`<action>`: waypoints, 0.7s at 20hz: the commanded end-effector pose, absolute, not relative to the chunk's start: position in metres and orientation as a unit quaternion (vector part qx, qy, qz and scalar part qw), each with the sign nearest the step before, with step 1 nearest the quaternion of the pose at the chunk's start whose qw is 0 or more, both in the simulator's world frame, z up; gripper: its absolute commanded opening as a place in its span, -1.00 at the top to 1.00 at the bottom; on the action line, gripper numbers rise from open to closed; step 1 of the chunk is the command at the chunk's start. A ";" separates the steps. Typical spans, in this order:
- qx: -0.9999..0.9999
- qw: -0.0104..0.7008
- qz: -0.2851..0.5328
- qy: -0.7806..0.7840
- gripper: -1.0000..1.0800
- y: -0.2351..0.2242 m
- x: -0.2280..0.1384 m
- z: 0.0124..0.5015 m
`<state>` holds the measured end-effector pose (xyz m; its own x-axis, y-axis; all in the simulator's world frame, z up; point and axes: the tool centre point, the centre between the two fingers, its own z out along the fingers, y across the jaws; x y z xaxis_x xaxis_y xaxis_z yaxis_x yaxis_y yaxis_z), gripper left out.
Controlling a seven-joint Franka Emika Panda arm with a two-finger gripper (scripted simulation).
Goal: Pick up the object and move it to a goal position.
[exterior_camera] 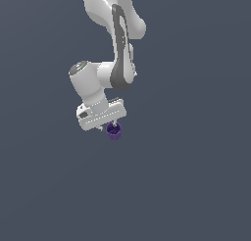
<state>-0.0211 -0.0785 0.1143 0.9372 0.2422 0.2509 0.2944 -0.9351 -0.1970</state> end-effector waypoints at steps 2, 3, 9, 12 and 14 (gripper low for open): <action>-0.974 0.120 -0.124 -0.147 -0.23 -0.086 -0.025 0.108; -0.973 0.121 -0.127 -0.149 -0.23 -0.088 -0.026 0.107; -0.970 0.123 -0.140 -0.158 -0.23 -0.096 -0.032 0.100; -0.969 0.123 -0.143 -0.161 -0.23 -0.099 -0.033 0.099; -0.968 0.123 -0.145 -0.162 -0.23 -0.100 -0.034 0.098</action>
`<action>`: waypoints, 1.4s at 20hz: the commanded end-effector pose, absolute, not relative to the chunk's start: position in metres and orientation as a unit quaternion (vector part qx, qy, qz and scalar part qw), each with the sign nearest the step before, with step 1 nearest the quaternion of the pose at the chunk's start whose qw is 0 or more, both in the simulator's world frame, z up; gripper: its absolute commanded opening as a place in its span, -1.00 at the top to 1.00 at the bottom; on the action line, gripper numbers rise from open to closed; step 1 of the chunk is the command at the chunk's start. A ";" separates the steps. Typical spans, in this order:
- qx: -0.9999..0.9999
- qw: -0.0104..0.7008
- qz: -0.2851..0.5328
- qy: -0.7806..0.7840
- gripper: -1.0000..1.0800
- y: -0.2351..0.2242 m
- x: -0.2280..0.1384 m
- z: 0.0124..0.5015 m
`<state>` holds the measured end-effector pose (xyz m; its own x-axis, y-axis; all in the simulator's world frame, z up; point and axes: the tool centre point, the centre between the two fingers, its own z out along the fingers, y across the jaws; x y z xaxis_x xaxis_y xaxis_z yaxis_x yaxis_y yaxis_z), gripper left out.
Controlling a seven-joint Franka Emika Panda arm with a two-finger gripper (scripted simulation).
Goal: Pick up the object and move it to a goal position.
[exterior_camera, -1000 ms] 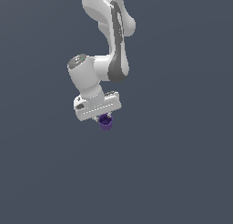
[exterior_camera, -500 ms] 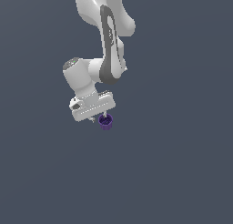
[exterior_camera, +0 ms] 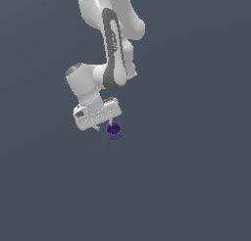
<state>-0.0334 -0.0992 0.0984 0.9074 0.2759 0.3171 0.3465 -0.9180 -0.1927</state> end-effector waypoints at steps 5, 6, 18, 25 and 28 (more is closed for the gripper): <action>-0.968 0.123 -0.145 -0.162 -0.23 -0.100 -0.034 0.097; -0.968 0.123 -0.145 -0.162 -0.23 -0.100 -0.034 0.096; -0.968 0.123 -0.145 -0.162 -0.23 -0.092 -0.028 0.070; -0.968 0.123 -0.145 -0.162 1.00 -0.092 -0.028 0.070; -0.968 0.123 -0.145 -0.162 1.00 -0.092 -0.028 0.070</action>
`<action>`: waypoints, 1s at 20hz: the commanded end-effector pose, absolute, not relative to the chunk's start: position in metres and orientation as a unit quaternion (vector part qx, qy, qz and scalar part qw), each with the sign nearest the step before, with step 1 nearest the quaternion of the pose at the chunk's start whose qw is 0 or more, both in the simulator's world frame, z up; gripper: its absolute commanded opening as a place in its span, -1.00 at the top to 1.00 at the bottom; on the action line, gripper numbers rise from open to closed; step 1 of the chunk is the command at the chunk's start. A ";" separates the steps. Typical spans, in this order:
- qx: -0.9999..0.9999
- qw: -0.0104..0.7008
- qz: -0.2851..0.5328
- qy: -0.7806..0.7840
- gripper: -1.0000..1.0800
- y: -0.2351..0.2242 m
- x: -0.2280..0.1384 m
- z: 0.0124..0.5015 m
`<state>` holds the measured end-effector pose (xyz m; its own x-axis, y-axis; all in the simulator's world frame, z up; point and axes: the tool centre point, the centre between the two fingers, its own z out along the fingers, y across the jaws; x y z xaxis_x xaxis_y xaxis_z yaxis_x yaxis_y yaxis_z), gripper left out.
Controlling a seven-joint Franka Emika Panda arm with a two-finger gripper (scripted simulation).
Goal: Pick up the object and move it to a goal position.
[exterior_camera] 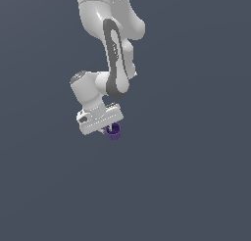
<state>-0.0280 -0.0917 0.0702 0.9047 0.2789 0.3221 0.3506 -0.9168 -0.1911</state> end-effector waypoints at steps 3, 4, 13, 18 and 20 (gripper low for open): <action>-0.968 0.123 -0.146 -0.163 1.00 -0.091 -0.027 0.071; -0.968 0.123 -0.146 -0.163 1.00 -0.091 -0.026 0.071; -0.968 0.122 -0.145 -0.163 1.00 -0.078 0.004 0.081; -0.968 0.122 -0.145 -0.163 1.00 -0.065 0.033 0.091; -0.968 0.122 -0.145 -0.163 1.00 -0.059 0.047 0.095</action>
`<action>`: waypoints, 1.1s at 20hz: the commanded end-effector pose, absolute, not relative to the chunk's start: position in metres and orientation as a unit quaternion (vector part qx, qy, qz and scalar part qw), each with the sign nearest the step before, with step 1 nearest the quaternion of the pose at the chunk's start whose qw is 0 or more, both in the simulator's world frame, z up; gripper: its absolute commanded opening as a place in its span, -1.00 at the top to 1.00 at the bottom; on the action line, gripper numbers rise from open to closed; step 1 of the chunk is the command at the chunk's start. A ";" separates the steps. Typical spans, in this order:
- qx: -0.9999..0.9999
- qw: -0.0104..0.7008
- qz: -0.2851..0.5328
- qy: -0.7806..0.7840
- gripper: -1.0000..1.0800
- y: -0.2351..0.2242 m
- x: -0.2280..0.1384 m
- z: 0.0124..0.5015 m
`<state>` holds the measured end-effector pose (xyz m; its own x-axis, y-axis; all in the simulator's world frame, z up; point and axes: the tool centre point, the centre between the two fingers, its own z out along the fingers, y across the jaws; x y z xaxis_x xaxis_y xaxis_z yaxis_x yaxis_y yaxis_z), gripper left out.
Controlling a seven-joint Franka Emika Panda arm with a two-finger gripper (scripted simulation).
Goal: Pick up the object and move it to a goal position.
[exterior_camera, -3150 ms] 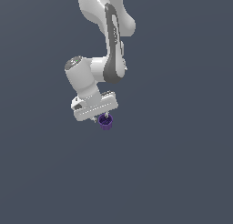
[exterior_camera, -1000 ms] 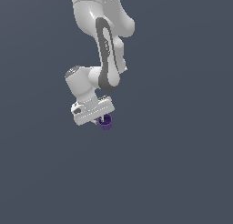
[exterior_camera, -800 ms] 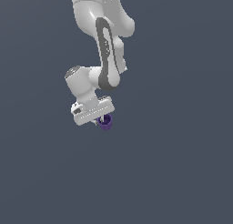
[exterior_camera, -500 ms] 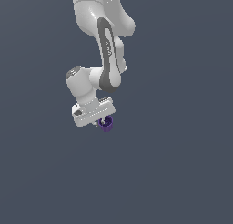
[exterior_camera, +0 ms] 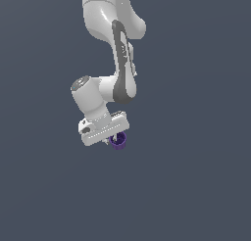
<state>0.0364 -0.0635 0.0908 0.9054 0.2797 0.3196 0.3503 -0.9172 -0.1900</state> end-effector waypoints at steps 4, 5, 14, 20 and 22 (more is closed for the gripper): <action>-0.968 0.122 -0.145 -0.163 1.00 -0.047 0.074 0.104; -0.968 0.122 -0.145 -0.163 1.00 -0.045 0.080 0.106; -0.968 0.122 -0.145 -0.163 1.00 -0.031 0.116 0.117; -0.968 0.123 -0.146 -0.163 1.00 -0.027 0.125 0.120; -0.968 0.123 -0.146 -0.163 1.00 -0.027 0.126 0.120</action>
